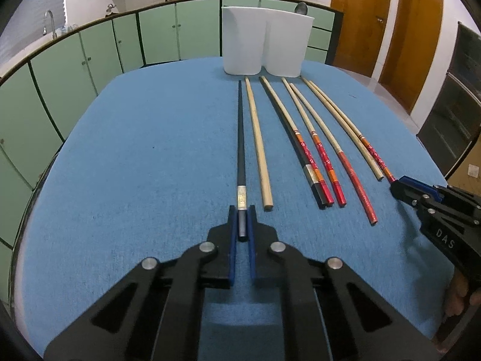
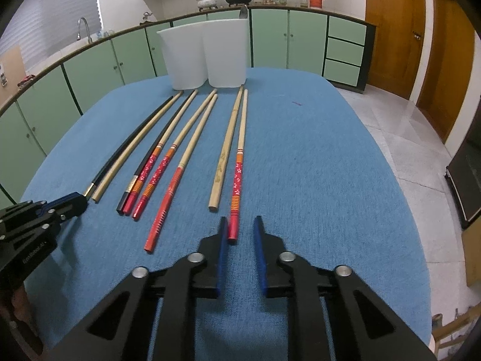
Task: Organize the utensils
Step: 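Grasp a red-patterned chopstick with the right tool while the left grasps a black chopstick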
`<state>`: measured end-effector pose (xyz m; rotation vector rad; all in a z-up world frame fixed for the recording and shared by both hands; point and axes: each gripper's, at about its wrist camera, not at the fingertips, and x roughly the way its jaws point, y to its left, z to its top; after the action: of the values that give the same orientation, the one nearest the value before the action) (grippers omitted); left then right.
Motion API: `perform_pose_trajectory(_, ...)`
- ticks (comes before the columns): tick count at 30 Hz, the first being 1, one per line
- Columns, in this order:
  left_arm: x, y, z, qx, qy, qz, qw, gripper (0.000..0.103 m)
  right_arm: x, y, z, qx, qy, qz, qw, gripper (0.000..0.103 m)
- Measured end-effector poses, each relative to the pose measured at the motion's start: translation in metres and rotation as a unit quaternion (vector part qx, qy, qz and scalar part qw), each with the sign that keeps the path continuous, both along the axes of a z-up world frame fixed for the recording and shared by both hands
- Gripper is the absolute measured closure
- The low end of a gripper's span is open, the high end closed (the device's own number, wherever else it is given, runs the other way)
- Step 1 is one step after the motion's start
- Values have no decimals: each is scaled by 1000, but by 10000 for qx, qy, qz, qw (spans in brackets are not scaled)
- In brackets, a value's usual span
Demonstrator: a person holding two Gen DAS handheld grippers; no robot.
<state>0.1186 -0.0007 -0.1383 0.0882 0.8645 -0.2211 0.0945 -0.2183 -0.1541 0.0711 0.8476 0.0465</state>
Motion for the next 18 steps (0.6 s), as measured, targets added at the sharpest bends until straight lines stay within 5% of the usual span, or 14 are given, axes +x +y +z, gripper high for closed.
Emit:
perform_pose_trajectory(7, -7, 1, 11, 124, -106, -6, 9999, 97, -2, -8, 10, 130, -5, -39, 9999, 97)
perform_pose_trajectory(18, -27, -1, 99, 244, -1224, -241, 9919, 97, -19, -31, 90, 197, -788, -16, 9967, 97)
